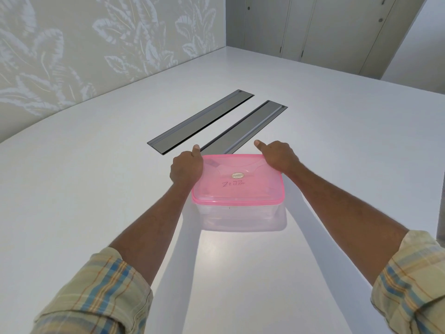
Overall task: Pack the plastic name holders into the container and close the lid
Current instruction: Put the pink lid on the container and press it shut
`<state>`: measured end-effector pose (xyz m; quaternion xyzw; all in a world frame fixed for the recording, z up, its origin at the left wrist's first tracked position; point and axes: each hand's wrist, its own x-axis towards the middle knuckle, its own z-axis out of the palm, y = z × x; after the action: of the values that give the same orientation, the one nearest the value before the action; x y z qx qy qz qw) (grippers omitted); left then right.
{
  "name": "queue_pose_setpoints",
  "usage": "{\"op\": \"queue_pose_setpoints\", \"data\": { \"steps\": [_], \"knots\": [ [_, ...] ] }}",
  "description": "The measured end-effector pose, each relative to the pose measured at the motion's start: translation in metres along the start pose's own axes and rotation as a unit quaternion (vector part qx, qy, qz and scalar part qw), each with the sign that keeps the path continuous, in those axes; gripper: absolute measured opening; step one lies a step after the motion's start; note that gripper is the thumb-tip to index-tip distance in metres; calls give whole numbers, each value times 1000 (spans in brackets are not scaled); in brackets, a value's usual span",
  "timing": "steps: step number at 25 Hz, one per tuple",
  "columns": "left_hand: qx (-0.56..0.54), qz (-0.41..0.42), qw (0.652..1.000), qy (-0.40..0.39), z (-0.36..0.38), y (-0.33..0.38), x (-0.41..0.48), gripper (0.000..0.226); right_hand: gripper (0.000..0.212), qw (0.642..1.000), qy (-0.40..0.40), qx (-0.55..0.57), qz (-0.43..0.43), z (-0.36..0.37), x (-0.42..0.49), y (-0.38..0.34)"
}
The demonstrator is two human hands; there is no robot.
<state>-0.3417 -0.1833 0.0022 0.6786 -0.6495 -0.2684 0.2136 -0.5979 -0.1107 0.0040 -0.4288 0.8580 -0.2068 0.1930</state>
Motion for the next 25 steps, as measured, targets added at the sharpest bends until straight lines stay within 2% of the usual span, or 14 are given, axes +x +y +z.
{"op": "queue_pose_setpoints", "data": {
  "steps": [3, 6, 9, 12, 18, 25],
  "knots": [
    [-2, -13, 1000, 26, -13, -1, -9, 72, 79, 995, 93, -24, -41, -11, -18, -6],
    [-8, -25, 999, 45, -20, -14, -28, 68, 77, 991, 127, -29, -41, -18, -38, -3],
    [12, -45, 999, 27, -18, -35, -55, 73, 82, 992, 121, -29, -6, -15, -69, 12],
    [26, -47, 999, 11, -9, -44, -74, 78, 84, 995, 93, 22, 32, 1, -100, 24],
    [32, -39, 999, 16, -8, -43, -90, 85, 59, 987, 134, 53, 72, 29, -124, 23],
    [-47, -45, 998, -21, -12, -46, -91, 71, 49, 991, 95, 55, 74, 20, -124, 21]
  ]
}}
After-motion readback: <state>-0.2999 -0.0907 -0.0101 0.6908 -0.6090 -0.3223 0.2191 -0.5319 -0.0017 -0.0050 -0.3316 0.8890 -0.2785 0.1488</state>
